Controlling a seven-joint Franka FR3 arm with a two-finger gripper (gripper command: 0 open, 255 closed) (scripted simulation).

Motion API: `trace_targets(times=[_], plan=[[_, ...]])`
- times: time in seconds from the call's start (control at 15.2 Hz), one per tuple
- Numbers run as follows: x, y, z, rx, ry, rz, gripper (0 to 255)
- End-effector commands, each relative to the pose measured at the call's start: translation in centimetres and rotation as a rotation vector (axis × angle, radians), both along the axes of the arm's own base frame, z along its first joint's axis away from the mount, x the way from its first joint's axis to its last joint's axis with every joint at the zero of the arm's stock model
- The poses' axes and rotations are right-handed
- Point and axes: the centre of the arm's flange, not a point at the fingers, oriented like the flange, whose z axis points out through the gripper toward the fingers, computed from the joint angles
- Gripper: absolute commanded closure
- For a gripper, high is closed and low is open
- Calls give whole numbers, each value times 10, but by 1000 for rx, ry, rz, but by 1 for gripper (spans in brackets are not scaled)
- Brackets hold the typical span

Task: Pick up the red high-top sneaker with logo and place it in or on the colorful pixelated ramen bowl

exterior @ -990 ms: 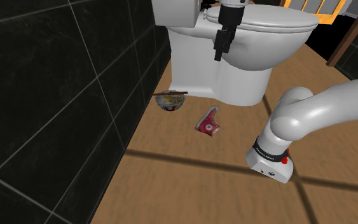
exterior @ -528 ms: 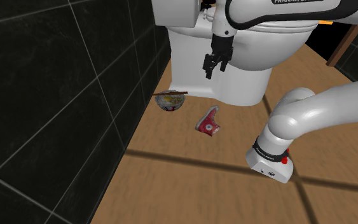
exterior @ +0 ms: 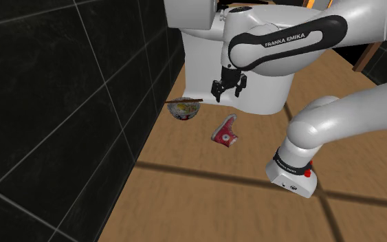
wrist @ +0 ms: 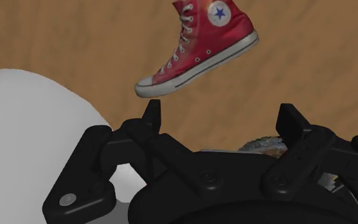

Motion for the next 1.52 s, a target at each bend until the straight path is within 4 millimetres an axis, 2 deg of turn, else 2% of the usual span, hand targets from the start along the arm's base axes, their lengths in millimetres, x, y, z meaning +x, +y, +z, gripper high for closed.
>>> trace_targets(times=[0.0, 0.79, 1.32, 1.45], plan=[[2, -4, -26, -14, -5, -99, 0], [16, -39, -179, -92, -18, -661, 0], [14, -46, -221, -93, -18, -670, 0], [14, -46, -221, -93, -18, -670, 0]])
